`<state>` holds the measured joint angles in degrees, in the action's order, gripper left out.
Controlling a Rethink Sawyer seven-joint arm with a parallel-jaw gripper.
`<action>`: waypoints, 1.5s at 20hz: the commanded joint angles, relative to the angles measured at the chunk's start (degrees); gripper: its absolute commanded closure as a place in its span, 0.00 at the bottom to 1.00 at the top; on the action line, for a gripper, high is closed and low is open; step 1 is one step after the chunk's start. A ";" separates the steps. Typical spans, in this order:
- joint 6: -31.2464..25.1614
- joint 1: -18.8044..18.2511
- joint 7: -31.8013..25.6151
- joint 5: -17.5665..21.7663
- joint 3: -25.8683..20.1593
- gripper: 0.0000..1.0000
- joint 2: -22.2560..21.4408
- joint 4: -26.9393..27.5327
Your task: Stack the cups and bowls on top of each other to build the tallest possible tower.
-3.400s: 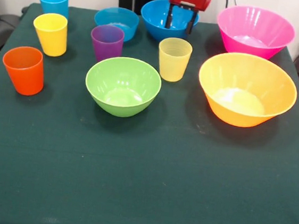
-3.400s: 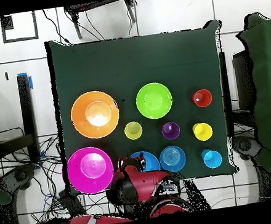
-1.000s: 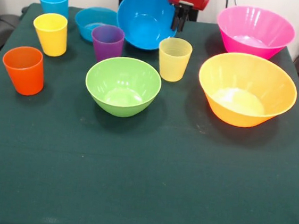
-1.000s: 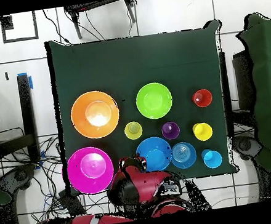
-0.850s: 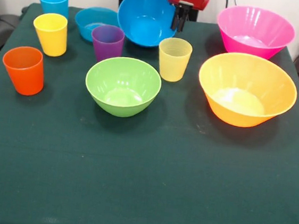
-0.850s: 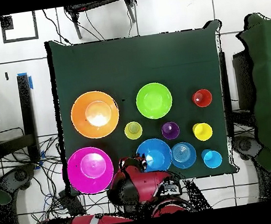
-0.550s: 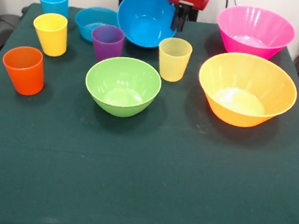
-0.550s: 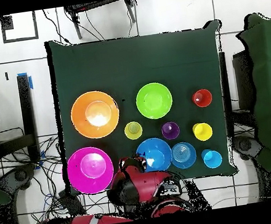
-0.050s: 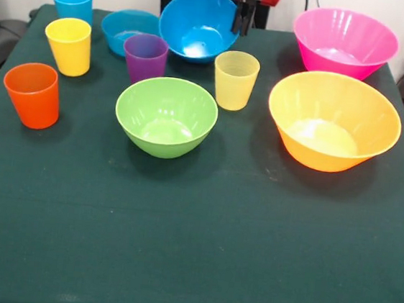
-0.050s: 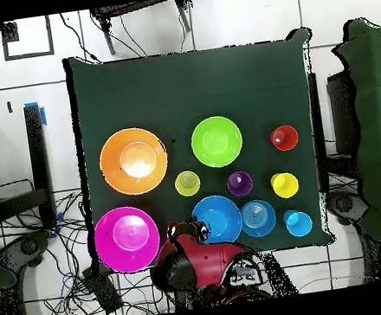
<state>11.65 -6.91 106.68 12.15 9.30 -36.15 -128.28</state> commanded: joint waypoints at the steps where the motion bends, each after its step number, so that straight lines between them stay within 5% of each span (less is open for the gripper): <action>1: -18.23 -3.03 2.72 0.79 -8.03 1.00 -15.07 -4.86; 11: -33.92 -4.43 -0.19 -1.99 -10.30 1.00 -28.98 -7.21; 24: -31.02 -4.74 2.28 0.15 -11.18 1.00 -26.69 -7.20; 30: -35.88 -6.30 0.41 -3.02 -12.76 1.00 -33.49 -10.09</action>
<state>-16.84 -12.05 106.68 11.54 1.97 -65.51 -133.26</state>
